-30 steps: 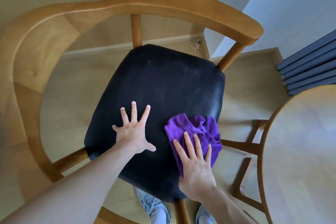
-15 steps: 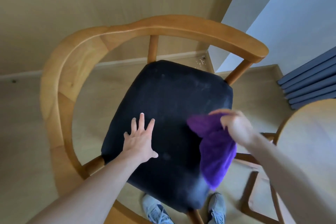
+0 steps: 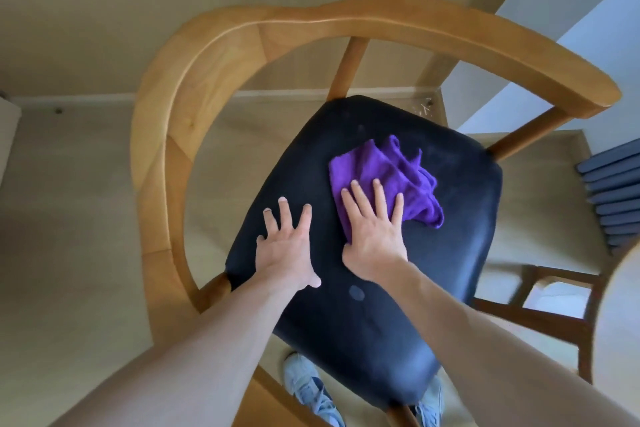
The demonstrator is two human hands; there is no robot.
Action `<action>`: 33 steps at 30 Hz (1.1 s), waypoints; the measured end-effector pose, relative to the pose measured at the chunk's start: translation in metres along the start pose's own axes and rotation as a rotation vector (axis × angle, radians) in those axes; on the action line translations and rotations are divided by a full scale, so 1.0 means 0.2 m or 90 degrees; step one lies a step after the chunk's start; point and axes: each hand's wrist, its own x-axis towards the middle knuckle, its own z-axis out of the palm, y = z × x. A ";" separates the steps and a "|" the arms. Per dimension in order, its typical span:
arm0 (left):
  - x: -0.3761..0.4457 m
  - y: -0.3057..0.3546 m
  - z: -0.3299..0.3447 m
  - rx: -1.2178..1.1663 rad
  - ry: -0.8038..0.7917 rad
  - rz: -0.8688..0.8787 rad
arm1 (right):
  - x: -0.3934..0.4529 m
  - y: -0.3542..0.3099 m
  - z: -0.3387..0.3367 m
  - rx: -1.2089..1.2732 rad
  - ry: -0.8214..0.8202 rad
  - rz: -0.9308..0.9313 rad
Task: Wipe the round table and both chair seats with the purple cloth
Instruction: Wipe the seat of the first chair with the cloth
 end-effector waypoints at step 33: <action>0.02 0.03 0.07 -0.010 0.012 -0.020 | 0.30 0.03 -0.20 0.127 0.030 -0.127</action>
